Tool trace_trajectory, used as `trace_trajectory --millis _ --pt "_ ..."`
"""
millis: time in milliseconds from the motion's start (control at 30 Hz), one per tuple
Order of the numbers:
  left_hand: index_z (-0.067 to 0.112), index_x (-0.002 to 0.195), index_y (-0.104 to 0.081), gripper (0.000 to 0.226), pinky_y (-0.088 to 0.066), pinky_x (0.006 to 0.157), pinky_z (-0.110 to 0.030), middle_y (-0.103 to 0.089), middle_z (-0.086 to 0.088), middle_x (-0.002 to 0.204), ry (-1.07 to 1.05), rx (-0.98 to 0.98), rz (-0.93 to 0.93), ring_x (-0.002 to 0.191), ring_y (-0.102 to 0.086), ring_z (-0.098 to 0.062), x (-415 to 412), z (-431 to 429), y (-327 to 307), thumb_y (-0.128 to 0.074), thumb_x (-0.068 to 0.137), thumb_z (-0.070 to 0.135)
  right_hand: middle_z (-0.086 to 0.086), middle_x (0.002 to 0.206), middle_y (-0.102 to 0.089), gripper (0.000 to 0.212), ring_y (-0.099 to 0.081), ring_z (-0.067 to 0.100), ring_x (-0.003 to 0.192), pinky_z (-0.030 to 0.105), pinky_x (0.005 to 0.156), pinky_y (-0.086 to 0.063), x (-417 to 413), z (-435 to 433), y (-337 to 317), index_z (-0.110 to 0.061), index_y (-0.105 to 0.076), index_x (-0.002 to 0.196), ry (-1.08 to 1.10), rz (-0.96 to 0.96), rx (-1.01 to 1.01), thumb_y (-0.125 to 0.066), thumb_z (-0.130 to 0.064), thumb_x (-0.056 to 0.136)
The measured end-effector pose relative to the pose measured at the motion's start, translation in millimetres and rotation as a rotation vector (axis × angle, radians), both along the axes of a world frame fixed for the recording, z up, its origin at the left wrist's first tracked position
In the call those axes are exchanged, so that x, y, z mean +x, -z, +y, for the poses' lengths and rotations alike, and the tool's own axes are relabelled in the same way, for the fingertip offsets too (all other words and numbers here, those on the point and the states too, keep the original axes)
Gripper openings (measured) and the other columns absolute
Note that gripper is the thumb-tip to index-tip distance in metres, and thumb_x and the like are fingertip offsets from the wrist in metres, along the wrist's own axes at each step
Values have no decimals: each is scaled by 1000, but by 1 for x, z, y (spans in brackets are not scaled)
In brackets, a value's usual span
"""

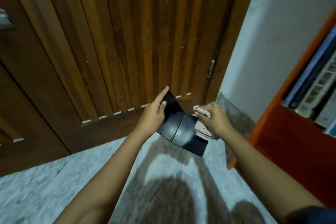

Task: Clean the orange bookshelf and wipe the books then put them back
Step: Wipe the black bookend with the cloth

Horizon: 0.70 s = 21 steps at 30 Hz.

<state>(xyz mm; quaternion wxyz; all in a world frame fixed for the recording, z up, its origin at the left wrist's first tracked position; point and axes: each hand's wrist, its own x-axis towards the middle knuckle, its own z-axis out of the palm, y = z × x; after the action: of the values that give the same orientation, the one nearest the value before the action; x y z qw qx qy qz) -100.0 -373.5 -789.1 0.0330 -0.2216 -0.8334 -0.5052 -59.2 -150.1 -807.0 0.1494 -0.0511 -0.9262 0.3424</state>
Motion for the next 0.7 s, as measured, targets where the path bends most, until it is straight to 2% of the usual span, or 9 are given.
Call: trace_trajectory --millis 67,167,233,367,467,533,600,700 --pt "47 140 -30 48 -31 65 -17 -39 -1 94 18 48 29 69 -32 0 13 9 -19 -38 100 20 2 101 -50 27 -55 21 97 25 87 -42 8 6 -16 -21 -69 112 -10 -21 114 -63 -32 87" --pt "44 139 -35 46 -33 75 -26 -43 5 87 50 134 59 70 -30 6 31 19 -42 -39 100 19 2 107 -43 38 -53 24 101 37 91 -46 24 10 -36 -26 -64 118 -62 -99 346 -49 -48 91" --pt "42 138 -38 45 -32 76 -27 -44 14 83 68 168 84 69 -31 7 41 25 -54 -40 100 19 4 108 -43 43 -53 24 98 35 82 -46 36 11 -44 -26 -62 118 -99 -102 494 -39 -52 94" --pt "38 137 -41 43 -32 74 -26 -44 10 87 71 206 129 70 -28 8 57 33 -69 -42 99 16 6 109 -48 38 -54 25 91 29 66 -37 54 10 -51 -22 -62 112 -82 49 743 -33 -43 98" --pt "32 136 -45 42 -35 75 -24 -49 24 85 59 258 132 72 -30 8 64 35 -73 -44 99 14 7 103 -51 29 -52 26 86 29 61 -32 59 10 -51 -20 -63 105 -76 113 803 -41 -37 96" --pt "26 136 -47 41 -40 71 -13 -53 29 106 51 270 140 70 -35 9 70 36 -76 -45 98 11 7 98 -52 23 -53 27 83 29 60 -32 62 8 -47 -20 -64 101 -72 139 810 -47 -35 94" --pt "23 135 -48 40 -41 69 -3 -49 23 122 45 247 153 68 -41 11 75 36 -78 -45 97 10 6 94 -53 19 -54 27 78 28 58 -29 67 5 -39 -21 -65 98 -67 145 803 -53 -34 92" --pt "23 135 -48 39 -40 74 1 -51 11 132 57 193 134 74 -49 16 78 37 -75 -46 98 12 5 85 -50 12 -53 26 71 27 55 -27 75 -1 -21 -22 -66 90 -69 129 770 -58 -31 88"
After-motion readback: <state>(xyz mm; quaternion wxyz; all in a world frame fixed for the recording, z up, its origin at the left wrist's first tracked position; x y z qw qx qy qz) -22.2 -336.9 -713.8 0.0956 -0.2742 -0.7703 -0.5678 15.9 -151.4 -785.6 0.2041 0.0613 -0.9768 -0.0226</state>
